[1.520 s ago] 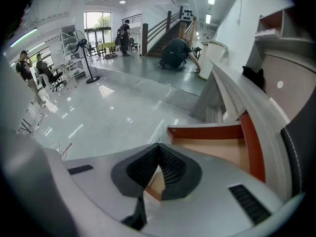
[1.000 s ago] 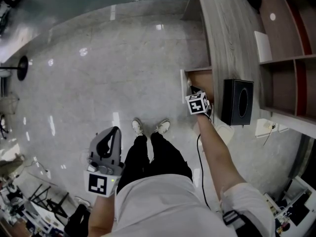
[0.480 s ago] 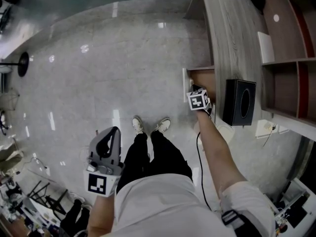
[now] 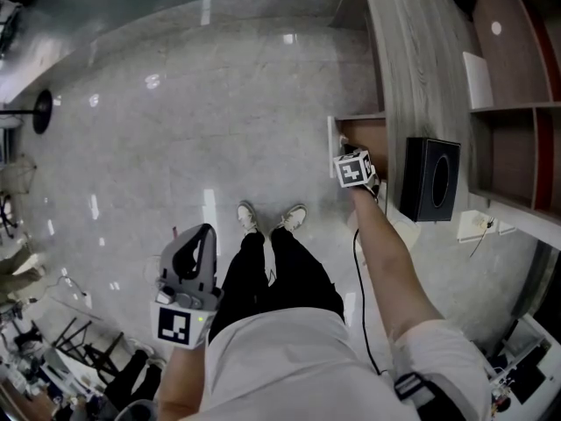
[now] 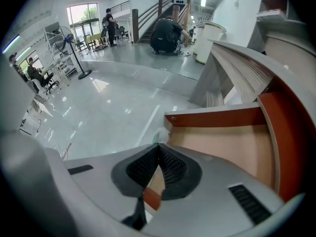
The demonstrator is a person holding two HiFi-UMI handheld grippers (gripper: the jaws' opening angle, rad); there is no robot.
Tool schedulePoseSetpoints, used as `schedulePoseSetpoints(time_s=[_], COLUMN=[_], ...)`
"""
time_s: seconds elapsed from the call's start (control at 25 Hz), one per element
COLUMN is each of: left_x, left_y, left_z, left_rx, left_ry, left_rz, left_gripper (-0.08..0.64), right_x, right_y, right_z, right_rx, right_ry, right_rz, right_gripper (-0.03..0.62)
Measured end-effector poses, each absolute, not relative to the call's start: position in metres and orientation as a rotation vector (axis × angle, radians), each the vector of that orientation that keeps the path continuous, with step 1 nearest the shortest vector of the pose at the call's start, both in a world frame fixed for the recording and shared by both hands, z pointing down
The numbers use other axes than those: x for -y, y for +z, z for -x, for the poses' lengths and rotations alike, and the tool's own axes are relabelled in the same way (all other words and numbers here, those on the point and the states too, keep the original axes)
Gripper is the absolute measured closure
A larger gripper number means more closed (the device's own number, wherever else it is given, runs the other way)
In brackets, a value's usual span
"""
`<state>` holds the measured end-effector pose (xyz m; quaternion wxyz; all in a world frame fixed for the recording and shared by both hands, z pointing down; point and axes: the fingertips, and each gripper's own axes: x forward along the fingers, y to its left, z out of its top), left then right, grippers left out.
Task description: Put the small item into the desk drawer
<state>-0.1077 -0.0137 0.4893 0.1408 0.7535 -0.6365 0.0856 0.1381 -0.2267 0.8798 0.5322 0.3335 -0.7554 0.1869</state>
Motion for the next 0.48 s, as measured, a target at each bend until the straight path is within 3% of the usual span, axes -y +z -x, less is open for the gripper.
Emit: schedulePoseSetpoints(time_s=[0.48], left_x=[0.013], left_y=[0.4897], left_z=[0.1069], left_rx=[1.82], left_ry=[0.238], left_rz=[-2.19], left_gripper=[0.543], right_x=[0.2253], right_y=[0.8787], right_z=[-0.1332], right_rx=[1.83], right_ry=[0.458], right_rz=[-0.794], right_gripper=[0.568])
